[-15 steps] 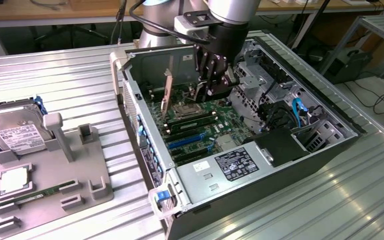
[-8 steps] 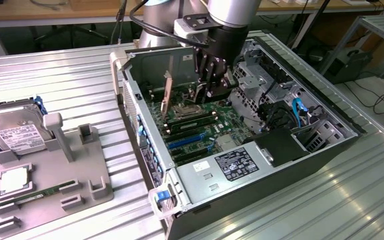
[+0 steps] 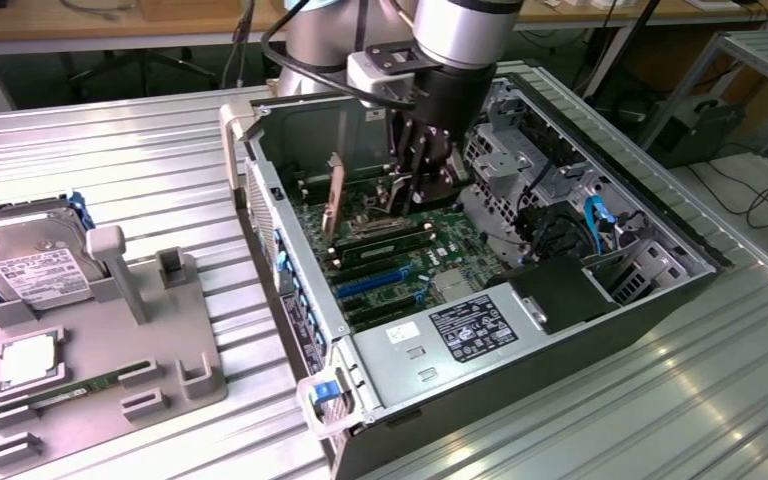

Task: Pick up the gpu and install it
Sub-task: 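Insert the gpu into the slot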

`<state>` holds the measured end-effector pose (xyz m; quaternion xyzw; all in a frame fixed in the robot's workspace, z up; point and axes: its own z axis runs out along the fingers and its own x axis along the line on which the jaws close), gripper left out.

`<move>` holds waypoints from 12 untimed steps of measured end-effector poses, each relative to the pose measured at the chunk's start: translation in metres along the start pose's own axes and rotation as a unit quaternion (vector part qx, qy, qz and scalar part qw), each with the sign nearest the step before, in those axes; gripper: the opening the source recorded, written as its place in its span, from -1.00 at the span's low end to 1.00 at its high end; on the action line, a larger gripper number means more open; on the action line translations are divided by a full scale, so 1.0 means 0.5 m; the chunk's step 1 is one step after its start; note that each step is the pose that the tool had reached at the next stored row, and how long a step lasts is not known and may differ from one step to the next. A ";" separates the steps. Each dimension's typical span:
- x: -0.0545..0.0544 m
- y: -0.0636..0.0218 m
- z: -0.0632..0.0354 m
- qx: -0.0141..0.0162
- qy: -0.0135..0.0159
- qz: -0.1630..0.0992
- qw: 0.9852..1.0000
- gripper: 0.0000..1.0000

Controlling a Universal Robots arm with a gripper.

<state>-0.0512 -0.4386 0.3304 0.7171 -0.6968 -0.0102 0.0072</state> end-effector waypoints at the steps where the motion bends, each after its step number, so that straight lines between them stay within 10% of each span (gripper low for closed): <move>1: 0.000 0.000 0.002 0.000 0.002 0.000 1.000 -0.44; 9: 0.000 0.000 0.024 0.002 0.002 0.000 1.000 -0.44; 12: 0.000 0.001 0.026 0.012 0.002 -0.003 1.000 -0.44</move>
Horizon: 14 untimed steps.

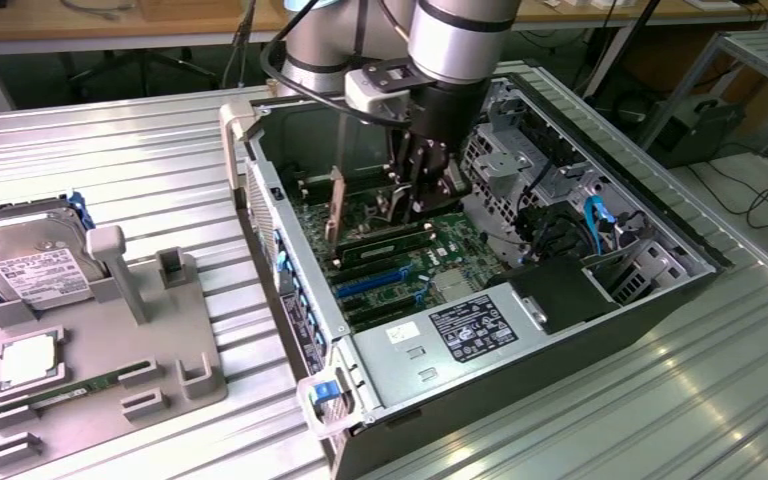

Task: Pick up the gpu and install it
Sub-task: 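Insert the gpu into the slot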

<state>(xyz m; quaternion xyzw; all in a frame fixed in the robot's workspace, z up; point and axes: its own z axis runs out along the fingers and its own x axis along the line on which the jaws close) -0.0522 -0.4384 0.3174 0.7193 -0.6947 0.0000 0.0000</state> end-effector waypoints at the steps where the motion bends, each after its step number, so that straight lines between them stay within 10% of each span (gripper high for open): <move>1: 0.000 0.000 0.002 0.002 0.000 -0.001 1.000 -0.44; 14: 0.007 0.003 0.025 0.002 -0.002 -0.002 1.000 -0.44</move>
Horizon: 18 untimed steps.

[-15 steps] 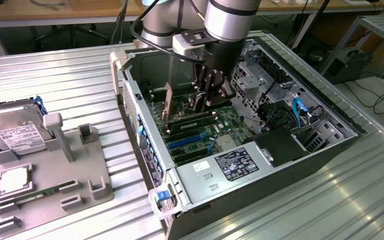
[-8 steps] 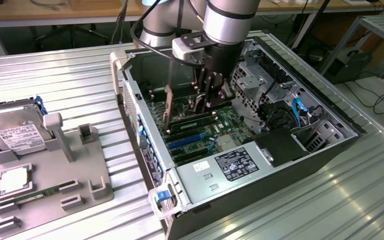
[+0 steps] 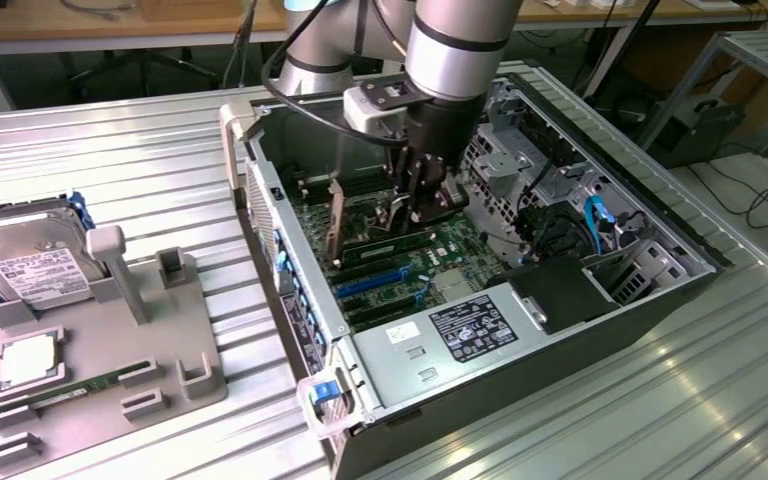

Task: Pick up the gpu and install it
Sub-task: 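Insert the gpu into the slot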

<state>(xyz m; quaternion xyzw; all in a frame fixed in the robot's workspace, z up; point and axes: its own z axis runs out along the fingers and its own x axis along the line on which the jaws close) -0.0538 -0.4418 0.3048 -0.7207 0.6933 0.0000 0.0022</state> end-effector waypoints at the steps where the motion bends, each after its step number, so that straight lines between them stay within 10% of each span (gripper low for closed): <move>1: 0.000 0.002 0.002 0.000 0.000 0.000 1.000 -0.44; 18: 0.005 0.022 0.028 0.001 -0.003 0.000 1.000 -0.44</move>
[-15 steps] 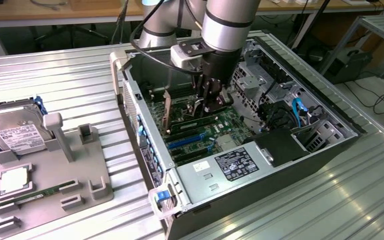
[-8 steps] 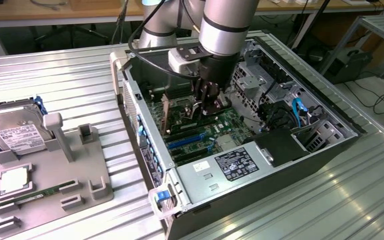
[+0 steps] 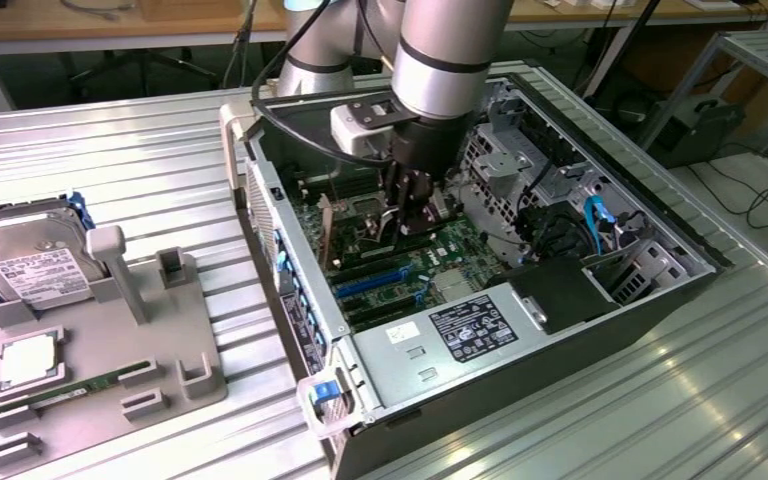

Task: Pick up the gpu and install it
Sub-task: 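Insert the gpu into the slot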

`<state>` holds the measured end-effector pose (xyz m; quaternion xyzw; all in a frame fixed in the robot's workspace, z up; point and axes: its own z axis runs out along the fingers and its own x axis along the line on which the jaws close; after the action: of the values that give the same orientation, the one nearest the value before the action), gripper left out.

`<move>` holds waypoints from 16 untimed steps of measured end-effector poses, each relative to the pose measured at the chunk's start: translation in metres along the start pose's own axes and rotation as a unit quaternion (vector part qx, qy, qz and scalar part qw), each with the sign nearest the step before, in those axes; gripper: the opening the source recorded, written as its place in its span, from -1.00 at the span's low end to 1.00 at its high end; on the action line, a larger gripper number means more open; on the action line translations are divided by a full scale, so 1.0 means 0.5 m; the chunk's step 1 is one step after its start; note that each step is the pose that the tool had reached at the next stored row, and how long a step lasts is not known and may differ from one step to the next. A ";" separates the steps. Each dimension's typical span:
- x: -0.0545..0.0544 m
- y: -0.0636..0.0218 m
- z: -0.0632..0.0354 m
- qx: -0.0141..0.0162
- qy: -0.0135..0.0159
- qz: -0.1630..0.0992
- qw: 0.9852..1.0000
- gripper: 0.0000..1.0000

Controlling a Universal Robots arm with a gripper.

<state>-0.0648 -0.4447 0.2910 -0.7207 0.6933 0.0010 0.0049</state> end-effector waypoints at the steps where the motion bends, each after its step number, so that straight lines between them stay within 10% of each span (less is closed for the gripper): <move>1: 0.000 0.000 0.001 0.001 0.000 0.001 1.000 -0.44; 16: 0.002 0.001 0.019 0.001 0.000 0.029 1.000 -0.44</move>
<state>-0.0652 -0.4456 0.2814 -0.7005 0.7137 0.0003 0.0057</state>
